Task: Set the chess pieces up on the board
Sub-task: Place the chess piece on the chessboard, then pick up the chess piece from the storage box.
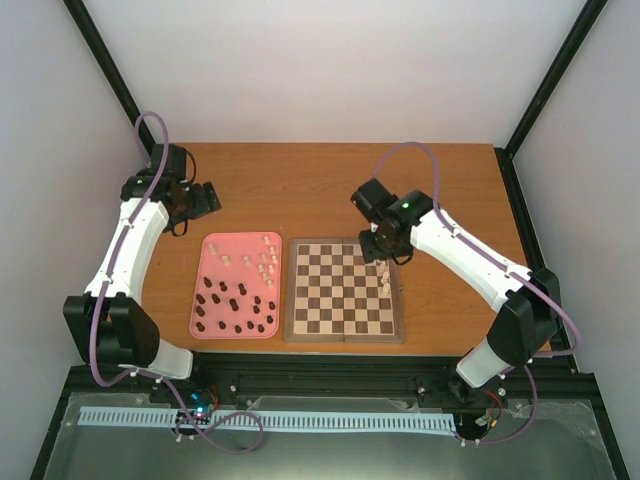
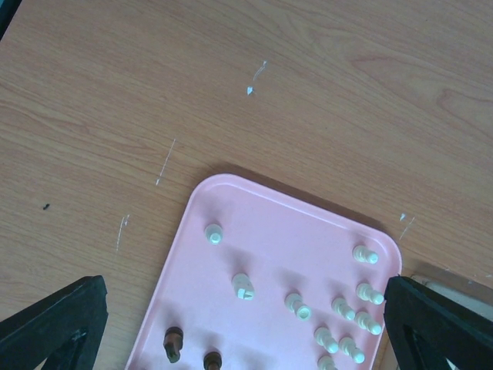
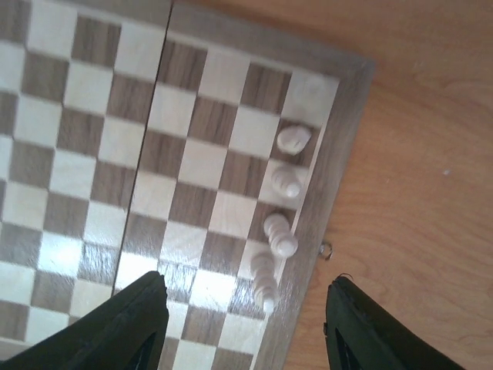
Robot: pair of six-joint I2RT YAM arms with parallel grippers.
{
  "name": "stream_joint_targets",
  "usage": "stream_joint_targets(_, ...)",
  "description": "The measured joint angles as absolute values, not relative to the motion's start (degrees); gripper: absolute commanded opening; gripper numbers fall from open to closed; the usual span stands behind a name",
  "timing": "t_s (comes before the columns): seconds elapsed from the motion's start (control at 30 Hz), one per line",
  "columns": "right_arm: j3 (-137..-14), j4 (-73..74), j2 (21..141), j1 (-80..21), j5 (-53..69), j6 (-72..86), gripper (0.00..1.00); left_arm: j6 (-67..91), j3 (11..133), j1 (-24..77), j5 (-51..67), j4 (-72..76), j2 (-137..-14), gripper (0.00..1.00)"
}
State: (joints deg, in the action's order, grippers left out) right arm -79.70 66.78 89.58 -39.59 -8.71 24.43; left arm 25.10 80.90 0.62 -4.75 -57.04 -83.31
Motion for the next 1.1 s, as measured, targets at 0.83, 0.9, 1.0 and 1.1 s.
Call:
stream_joint_targets(0.83, -78.6, 60.4, 89.9, -23.4, -5.5, 15.6, 0.59, 30.9, 70.9, 0.6, -3.8, -55.6, -93.2, 0.66)
stream_joint_targets(0.9, -78.0, 60.4, 89.9, -22.6, -5.0, 15.3, 0.59, 31.4, 71.1, 0.6, -3.4, -55.3, -95.2, 0.6)
stream_joint_targets(1.0, -77.5, 60.4, 89.9, -21.6, -4.1, 14.9, 0.59, 31.8, 72.1, 0.6, -3.0, -55.1, -98.8, 0.55)
stream_joint_targets(1.1, -77.5, 60.0, 89.9, -21.1, -3.5, 14.6, 0.59, 31.9, 73.4, 0.6, -2.9, -55.1, -101.2, 0.55)
